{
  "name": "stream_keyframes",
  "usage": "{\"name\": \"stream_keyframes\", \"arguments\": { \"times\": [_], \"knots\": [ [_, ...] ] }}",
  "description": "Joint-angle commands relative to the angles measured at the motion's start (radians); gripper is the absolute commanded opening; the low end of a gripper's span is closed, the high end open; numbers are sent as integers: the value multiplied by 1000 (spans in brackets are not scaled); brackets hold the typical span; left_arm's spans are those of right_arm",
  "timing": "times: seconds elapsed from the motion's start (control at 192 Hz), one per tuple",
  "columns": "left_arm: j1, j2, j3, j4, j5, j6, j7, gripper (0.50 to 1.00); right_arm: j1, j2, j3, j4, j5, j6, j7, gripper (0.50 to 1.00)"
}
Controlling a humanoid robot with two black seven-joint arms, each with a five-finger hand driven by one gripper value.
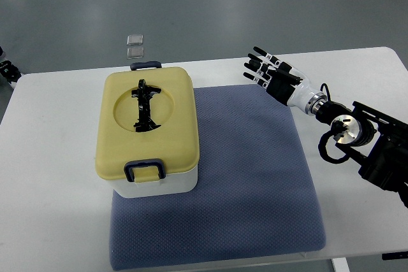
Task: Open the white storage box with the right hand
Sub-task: 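Raise the right hand and swing it toward the yellow-lidded box, then move the right hand over the box lid, fingers pointing down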
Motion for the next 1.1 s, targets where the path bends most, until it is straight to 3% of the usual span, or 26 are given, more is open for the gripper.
{"name": "stream_keyframes", "arguments": {
  "times": [0.0,0.553,0.751,0.903,1.096],
  "knots": [
    [0,0,-2,-6,1,-2,0,1000,4,-2,1,-2,6,-3,-1,932],
    [0,0,-2,-1,1,-2,0,1000,16,-19,-15,-2,-22,-63,4,932],
    [0,0,-2,-1,0,-2,0,1000,68,-76,-10,0,-220,-64,11,930],
    [0,0,-2,-3,0,-2,0,1000,108,-136,-7,10,-359,-64,113,928],
    [0,0,-2,-1,1,-2,0,1000,171,-197,-18,96,-545,-55,133,928]
  ]
}}
